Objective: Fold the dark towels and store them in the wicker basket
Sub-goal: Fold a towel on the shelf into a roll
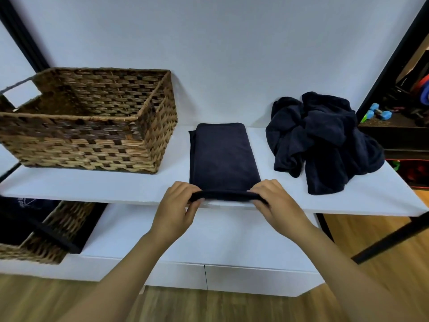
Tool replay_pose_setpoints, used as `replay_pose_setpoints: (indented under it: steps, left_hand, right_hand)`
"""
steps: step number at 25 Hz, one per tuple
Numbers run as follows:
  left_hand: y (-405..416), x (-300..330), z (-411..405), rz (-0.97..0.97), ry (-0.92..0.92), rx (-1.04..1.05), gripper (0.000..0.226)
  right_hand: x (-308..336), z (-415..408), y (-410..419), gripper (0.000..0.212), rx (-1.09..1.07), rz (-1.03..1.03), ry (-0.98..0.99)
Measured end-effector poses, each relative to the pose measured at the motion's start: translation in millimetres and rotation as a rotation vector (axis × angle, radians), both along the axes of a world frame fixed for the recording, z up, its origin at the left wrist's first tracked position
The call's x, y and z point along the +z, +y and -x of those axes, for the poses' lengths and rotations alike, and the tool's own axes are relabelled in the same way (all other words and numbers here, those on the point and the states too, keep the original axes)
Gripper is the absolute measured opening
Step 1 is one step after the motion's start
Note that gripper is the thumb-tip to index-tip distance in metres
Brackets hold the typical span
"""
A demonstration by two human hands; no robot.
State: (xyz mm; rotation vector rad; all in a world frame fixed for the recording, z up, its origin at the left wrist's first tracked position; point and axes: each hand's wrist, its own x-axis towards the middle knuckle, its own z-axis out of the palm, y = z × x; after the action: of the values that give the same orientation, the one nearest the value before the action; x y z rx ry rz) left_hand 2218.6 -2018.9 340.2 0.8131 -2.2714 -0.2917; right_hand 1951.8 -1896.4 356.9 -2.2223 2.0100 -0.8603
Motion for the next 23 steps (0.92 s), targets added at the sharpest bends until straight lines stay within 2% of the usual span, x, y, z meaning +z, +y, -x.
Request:
replay_pose_setpoints:
  steps: [1,2,6,8,11,13,14,16,18,19,21,23]
  left_hand:
    - [-1,2,3,-0.027,0.01,0.042,0.029]
    - [-2,4,6,-0.053,0.01,0.087,0.036]
    - [-4,11,18,-0.165,-0.026,0.297,0.051]
    - [-4,20,26,-0.256,-0.066,0.41,0.055]
    - [-6,29,35,-0.292,-0.211,0.522,0.053]
    - [-6,34,37,-0.273,-0.25,0.561,0.043]
    - [-5,37,37,-0.204,-0.231,0.567,0.035]
    - [3,41,36,0.065,-0.106,0.47,0.02]
    - [19,42,43,0.304,-0.023,0.204,0.008]
    - [28,38,50,0.368,-0.04,0.089,0.007]
    - [39,21,63,0.4,-0.124,-0.006,0.017]
    - [38,2,68,0.329,-0.142,-0.007,0.029]
  right_hand:
    - [6,-1,-3,0.008,-0.022,-0.01,-0.084]
    - [12,-3,-8,0.012,-0.071,-0.028,-0.149]
    - [24,-9,-26,0.049,-0.293,-0.186,-0.354]
    - [28,-17,-32,0.054,-0.359,-0.223,-0.362]
    - [33,-23,-36,0.051,-0.428,-0.279,-0.272]
    - [37,-21,-37,0.045,-0.456,-0.322,-0.268]
    - [40,-20,-39,0.043,-0.457,-0.349,-0.279]
    - [43,-19,-41,0.041,-0.452,-0.394,-0.281]
    - [43,-19,-43,0.04,-0.459,-0.403,-0.251]
    - [44,-18,-45,0.039,-0.463,-0.412,-0.239]
    - [45,-16,-47,0.04,-0.468,-0.44,-0.236]
    - [46,-14,-46,0.04,-0.472,-0.454,-0.253]
